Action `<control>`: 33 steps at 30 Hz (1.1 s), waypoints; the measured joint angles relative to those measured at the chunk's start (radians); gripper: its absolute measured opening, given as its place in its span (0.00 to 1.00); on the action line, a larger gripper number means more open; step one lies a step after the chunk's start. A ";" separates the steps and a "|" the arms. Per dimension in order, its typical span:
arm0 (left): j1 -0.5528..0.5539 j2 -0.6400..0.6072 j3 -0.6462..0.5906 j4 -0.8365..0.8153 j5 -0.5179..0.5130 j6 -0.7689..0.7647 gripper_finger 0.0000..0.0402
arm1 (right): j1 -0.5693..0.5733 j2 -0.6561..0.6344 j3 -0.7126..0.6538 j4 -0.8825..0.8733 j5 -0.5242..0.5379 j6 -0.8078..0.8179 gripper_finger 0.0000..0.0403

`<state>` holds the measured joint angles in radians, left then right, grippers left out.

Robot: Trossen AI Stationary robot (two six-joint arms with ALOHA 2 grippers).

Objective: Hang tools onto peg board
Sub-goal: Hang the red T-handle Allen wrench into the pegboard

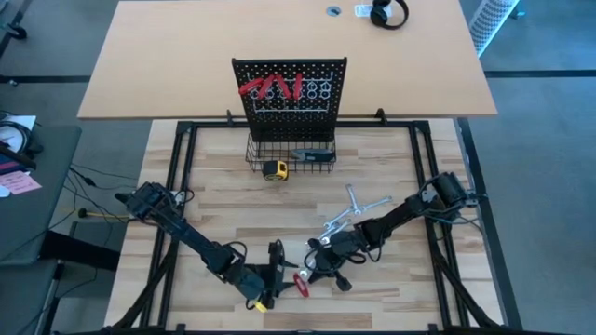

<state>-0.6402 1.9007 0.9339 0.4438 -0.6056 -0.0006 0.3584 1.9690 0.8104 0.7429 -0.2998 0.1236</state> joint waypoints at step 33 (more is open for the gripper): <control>-0.008 0.000 0.000 0.096 -0.028 -0.017 0.24 | -0.020 0.000 0.000 0.088 0.009 0.069 0.02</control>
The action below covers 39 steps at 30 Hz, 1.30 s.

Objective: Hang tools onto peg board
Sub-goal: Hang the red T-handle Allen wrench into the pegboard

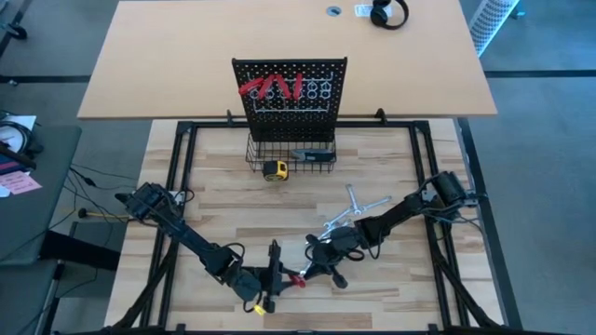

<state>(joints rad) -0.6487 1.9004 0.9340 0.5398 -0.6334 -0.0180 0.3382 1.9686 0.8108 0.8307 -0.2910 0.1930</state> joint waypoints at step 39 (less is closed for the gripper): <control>0.017 0.000 0.000 -0.081 -0.033 -0.146 0.13 | 0.154 -0.222 0.106 -0.427 0.554 -0.167 0.66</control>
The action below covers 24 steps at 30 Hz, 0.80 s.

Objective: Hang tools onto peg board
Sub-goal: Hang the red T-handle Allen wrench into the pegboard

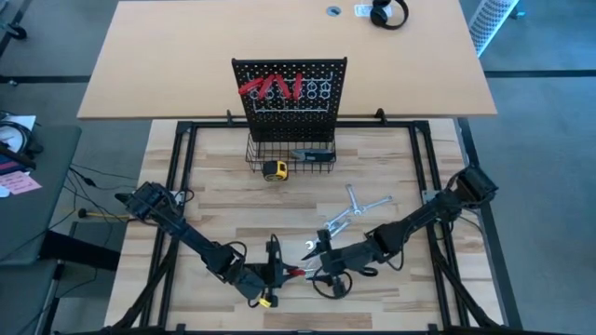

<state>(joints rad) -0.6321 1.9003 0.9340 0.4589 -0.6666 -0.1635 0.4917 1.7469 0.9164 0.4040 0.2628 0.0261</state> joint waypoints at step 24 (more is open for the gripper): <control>0.005 0.000 0.000 -0.027 0.001 -0.046 0.13 | 0.003 0.155 0.228 -0.318 0.031 0.043 0.19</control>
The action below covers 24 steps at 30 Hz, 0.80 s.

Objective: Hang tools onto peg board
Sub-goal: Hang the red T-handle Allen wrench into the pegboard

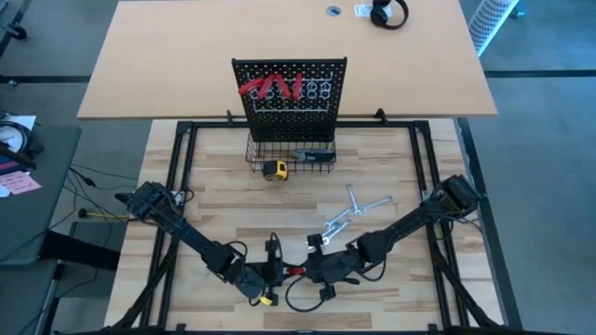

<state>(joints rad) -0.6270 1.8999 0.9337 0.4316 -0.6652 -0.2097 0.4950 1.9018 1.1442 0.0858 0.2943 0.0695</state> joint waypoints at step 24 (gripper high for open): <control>-0.083 -0.048 0.000 -0.260 -0.084 -0.202 0.41 | 0.026 -0.206 -0.349 0.418 0.283 -0.015 0.13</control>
<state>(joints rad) -0.7101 1.8520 0.9334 0.1720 -0.7491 -0.4115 0.5213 1.6956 0.7953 0.5034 0.5774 0.0549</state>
